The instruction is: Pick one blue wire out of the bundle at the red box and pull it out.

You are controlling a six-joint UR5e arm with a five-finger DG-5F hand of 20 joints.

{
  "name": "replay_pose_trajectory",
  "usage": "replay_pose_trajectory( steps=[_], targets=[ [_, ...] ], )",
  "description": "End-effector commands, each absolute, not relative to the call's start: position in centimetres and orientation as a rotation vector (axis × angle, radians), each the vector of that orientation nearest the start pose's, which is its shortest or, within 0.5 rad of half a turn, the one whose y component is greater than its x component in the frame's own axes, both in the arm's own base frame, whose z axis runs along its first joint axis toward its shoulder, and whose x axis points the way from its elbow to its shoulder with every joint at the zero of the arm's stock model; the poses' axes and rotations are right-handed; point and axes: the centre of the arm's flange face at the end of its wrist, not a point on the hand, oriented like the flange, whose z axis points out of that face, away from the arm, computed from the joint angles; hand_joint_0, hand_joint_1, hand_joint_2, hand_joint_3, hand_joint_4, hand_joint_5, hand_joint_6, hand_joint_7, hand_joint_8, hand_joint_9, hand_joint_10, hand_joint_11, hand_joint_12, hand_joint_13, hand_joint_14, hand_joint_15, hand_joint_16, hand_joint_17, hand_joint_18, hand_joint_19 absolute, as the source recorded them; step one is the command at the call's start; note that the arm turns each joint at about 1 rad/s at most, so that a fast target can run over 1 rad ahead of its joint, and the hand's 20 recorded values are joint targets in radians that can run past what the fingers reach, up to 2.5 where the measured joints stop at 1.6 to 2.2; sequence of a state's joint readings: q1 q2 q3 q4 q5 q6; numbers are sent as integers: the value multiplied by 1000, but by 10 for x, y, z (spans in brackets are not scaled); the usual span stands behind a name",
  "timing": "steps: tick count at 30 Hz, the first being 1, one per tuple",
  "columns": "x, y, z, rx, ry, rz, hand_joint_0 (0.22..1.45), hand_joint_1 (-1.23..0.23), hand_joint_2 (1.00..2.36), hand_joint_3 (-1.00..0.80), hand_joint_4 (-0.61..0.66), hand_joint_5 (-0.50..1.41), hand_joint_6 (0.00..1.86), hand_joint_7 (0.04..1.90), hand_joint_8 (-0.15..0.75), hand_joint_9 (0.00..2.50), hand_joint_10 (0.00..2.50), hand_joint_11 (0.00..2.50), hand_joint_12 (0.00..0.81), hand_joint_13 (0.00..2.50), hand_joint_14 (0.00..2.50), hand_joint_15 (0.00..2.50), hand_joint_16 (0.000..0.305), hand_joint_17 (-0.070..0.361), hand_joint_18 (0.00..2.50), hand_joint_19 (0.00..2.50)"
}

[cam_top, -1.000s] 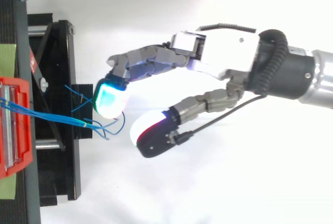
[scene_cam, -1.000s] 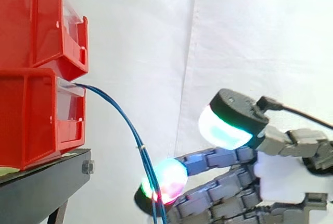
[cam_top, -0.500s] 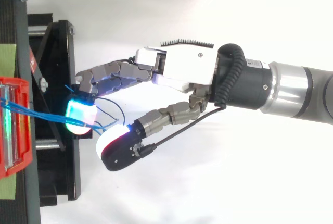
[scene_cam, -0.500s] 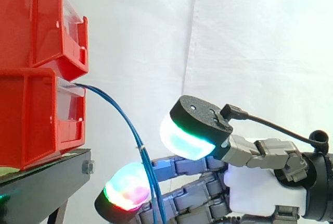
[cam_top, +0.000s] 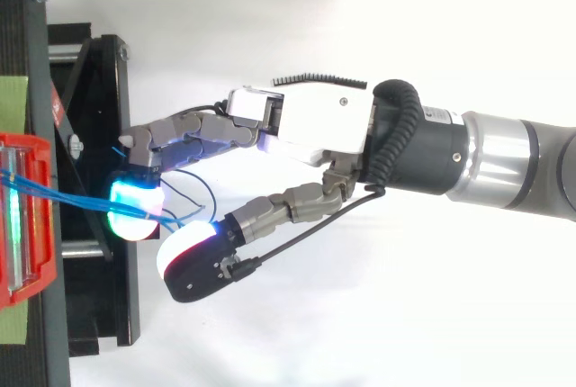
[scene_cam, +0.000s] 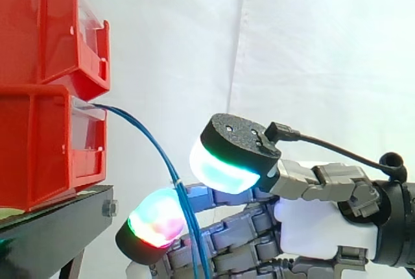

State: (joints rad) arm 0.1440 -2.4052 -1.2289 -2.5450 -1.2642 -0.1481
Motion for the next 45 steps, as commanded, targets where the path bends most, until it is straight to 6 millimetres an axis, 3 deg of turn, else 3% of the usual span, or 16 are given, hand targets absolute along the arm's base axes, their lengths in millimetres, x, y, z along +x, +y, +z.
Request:
replay_pose_trajectory(
  steps=[1,34,45],
  targets=[
    [782,-52,176,1126,1077,1034,542,-675,1010,-386,241,-113,503,1181,266,586,8,221,371,226,1,80,60,134,184,260],
    [786,-59,185,1121,1066,1033,582,-679,1018,-262,226,-92,501,1353,259,616,9,247,365,247,4,90,57,129,216,283],
    [785,-65,184,1129,1071,1022,578,-523,1017,-260,302,-83,503,1262,263,666,9,245,366,254,4,104,58,131,216,314]
  ],
)
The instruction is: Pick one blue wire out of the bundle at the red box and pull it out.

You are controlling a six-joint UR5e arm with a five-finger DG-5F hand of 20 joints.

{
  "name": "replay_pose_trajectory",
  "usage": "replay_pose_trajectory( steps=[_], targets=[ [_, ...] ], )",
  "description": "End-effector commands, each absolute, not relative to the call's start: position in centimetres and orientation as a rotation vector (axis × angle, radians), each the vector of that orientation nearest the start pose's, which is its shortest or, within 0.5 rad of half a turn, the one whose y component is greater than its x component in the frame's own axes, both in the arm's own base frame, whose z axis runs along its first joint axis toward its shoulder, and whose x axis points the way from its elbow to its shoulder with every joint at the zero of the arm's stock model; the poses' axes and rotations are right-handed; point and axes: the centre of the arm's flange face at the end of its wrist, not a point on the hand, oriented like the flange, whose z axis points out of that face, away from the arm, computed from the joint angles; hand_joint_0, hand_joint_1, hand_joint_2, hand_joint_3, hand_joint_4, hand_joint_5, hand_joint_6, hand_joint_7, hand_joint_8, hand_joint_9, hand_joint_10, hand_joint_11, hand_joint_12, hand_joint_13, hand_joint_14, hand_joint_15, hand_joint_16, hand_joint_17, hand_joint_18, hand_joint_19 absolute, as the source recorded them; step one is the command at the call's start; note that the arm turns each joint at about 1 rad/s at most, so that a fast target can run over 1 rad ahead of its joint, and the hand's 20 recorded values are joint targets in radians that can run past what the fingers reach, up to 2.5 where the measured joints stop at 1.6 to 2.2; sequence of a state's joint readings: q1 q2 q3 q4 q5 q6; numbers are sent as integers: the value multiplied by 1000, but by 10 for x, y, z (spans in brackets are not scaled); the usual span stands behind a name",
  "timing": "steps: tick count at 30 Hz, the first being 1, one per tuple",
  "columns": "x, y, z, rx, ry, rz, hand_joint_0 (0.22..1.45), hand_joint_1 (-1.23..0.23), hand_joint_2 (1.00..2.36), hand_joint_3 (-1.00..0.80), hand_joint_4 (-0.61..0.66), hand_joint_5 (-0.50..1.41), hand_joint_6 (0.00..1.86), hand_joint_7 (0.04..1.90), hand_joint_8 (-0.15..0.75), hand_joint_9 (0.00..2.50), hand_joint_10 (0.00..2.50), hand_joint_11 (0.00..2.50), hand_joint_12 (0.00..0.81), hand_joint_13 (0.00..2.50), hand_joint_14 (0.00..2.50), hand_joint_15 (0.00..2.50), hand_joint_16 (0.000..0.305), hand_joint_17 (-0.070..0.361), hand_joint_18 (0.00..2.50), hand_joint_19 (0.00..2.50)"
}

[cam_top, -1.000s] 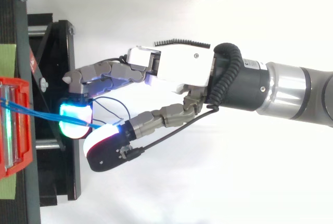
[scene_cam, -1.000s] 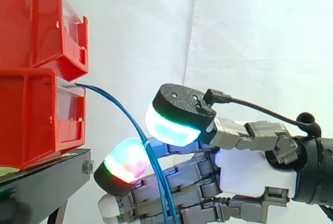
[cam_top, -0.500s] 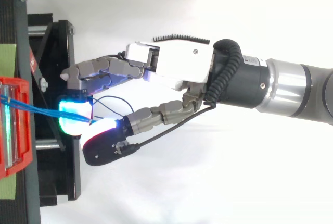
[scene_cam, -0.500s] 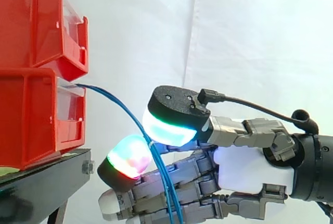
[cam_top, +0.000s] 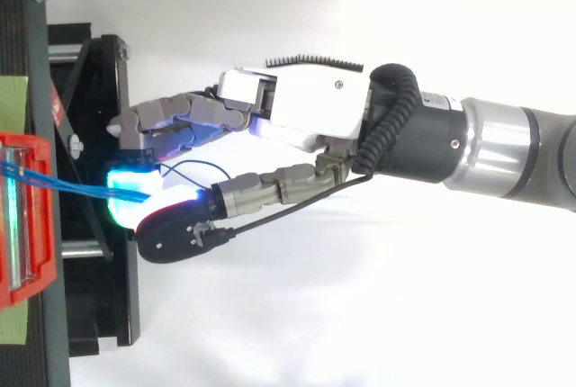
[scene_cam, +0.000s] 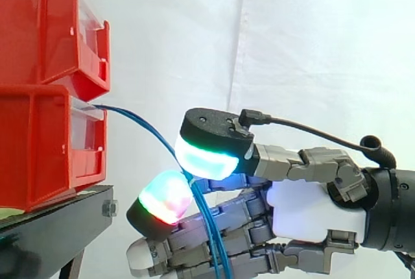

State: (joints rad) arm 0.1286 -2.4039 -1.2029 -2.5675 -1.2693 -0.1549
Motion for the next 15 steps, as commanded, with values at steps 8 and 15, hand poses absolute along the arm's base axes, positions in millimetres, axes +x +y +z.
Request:
replay_pose_trajectory(
  steps=[8,15],
  targets=[
    [782,-71,181,1136,1084,1003,576,-538,1017,-258,275,-84,503,1263,265,670,10,261,367,257,4,104,58,131,215,306],
    [781,-75,181,1137,1095,998,574,-586,1017,-247,269,-85,503,1287,269,670,10,259,368,263,4,109,58,132,220,306]
  ],
)
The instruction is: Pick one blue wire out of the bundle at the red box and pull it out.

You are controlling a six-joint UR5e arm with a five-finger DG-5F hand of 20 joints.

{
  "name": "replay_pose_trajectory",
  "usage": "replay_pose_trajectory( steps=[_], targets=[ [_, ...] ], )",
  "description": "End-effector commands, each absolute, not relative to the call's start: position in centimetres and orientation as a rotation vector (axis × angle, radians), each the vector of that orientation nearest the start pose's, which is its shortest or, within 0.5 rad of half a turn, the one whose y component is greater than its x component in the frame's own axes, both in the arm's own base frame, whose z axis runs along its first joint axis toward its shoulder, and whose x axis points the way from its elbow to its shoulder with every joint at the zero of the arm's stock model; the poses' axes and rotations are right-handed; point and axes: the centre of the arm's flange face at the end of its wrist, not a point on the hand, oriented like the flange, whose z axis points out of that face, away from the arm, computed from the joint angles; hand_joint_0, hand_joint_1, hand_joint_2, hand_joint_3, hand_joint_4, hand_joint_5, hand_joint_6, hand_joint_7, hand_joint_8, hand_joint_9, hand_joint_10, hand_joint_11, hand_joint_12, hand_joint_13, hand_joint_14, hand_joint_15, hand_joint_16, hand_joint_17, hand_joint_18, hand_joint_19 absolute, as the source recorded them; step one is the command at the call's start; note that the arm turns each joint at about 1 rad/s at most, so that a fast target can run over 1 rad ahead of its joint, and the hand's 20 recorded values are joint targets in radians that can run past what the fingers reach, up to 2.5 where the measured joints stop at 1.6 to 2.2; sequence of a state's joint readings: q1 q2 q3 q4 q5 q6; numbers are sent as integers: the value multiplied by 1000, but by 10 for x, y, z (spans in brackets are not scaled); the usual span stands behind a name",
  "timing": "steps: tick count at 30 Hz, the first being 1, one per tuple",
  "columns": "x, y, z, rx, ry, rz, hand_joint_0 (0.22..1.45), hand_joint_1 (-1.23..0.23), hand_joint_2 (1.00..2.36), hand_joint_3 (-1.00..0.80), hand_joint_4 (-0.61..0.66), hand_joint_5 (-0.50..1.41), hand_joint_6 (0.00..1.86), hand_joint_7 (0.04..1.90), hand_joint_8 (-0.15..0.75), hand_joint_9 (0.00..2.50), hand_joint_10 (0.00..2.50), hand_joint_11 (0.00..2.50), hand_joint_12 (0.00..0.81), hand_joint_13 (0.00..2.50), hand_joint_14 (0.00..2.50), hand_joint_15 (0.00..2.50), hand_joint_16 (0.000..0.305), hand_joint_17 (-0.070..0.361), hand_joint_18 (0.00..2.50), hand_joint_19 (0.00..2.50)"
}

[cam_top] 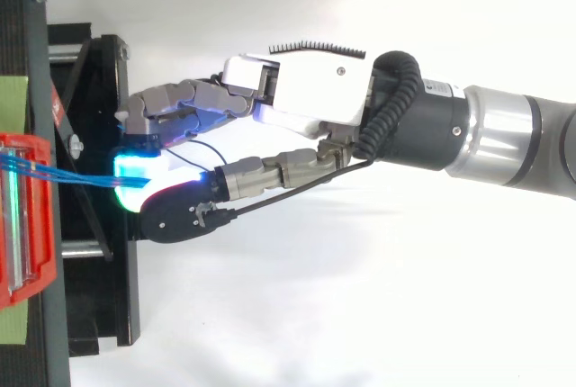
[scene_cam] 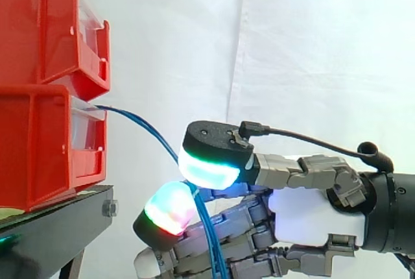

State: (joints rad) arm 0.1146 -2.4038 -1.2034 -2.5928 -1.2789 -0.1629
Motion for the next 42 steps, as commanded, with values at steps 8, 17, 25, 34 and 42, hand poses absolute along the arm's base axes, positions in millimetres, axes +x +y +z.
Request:
replay_pose_trajectory(
  steps=[8,17,25,34,42],
  targets=[
    [780,-82,180,1133,1105,974,565,-617,1017,-253,252,-86,502,1304,270,668,10,272,369,264,4,108,59,132,225,303],
    [779,-87,180,1125,1115,975,509,-596,1010,-370,262,-90,502,1295,281,661,10,270,386,258,4,107,62,140,232,303],
    [779,-88,180,1120,1119,971,481,-558,1008,-389,275,-96,503,1238,285,653,10,254,397,252,5,107,65,147,215,309],
    [780,-88,181,1101,1133,963,499,-589,1014,-255,256,-105,502,1287,274,598,12,252,383,203,4,115,64,143,150,315],
    [776,-90,185,1104,1168,952,488,-606,1013,-309,244,-109,502,1302,279,585,12,260,387,201,5,111,64,145,148,314]
  ],
)
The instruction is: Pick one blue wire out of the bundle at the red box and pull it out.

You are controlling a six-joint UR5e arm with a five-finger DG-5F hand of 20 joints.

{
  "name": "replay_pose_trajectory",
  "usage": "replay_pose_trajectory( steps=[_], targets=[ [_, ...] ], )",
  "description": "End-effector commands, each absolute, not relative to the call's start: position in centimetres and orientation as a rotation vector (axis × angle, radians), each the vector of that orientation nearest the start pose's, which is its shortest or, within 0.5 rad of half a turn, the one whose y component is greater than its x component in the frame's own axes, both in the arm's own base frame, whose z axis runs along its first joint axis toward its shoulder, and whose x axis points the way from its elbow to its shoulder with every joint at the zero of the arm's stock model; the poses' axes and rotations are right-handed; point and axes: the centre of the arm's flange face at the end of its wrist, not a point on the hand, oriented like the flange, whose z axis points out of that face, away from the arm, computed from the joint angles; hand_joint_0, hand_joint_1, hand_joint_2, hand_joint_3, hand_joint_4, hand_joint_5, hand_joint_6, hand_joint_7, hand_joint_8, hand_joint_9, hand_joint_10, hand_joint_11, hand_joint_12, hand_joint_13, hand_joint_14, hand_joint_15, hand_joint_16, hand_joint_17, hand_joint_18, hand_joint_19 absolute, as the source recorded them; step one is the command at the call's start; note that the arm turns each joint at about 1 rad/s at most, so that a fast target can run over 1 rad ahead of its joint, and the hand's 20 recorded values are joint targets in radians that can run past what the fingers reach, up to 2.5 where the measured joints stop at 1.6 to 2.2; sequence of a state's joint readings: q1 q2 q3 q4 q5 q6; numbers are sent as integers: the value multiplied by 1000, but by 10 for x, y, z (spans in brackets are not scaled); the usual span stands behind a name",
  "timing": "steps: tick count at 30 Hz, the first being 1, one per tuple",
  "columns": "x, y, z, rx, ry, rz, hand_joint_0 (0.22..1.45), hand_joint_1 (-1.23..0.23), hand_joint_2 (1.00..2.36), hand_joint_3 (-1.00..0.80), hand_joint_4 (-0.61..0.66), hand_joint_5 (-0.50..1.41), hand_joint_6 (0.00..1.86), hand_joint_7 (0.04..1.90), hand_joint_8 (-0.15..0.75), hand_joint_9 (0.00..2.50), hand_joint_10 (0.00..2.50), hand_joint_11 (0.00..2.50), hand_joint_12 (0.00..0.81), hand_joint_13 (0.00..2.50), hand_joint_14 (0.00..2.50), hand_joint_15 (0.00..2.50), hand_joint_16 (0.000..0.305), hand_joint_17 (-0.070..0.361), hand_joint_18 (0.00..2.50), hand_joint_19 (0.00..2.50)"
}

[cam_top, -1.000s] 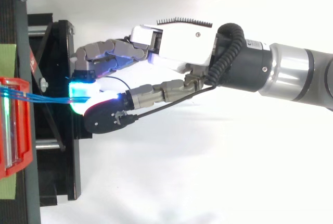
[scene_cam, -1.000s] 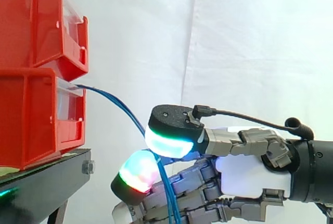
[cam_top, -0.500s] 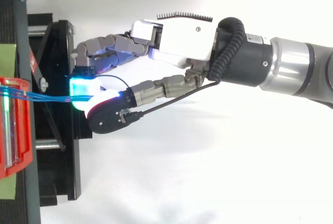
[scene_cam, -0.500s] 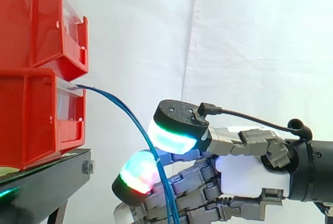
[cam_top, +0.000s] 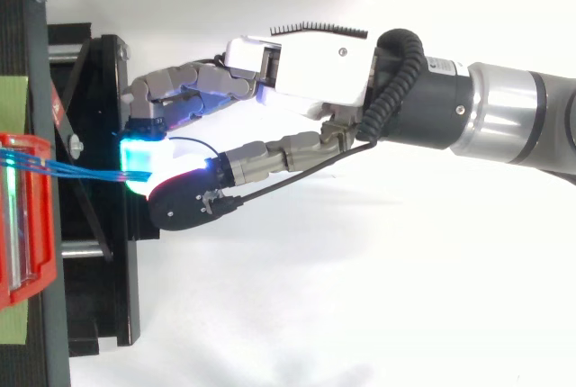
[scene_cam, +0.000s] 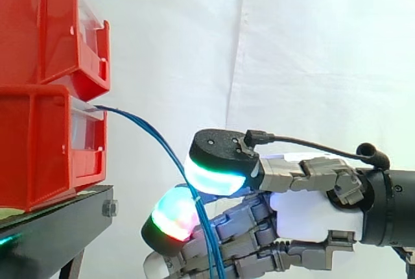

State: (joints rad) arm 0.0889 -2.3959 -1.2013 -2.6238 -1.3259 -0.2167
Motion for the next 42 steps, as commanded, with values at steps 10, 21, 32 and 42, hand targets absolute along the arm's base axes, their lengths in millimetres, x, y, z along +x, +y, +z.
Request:
replay_pose_trajectory(
  steps=[10,21,32,42],
  targets=[
    [773,-87,182,1096,1221,942,492,-629,1012,-319,246,-108,502,1317,276,585,10,257,387,205,5,112,64,144,150,306],
    [769,-87,200,1073,1253,936,528,-678,1014,-298,231,-98,503,1411,266,602,10,274,373,222,4,109,61,137,172,309],
    [765,-85,206,1066,1279,938,582,-724,1017,-201,197,-128,664,1247,260,631,13,307,360,253,4,100,58,129,220,294],
    [762,-87,216,1073,1285,927,604,-789,1017,-259,351,-130,711,1219,255,713,13,352,361,294,4,88,57,129,282,270]
  ],
)
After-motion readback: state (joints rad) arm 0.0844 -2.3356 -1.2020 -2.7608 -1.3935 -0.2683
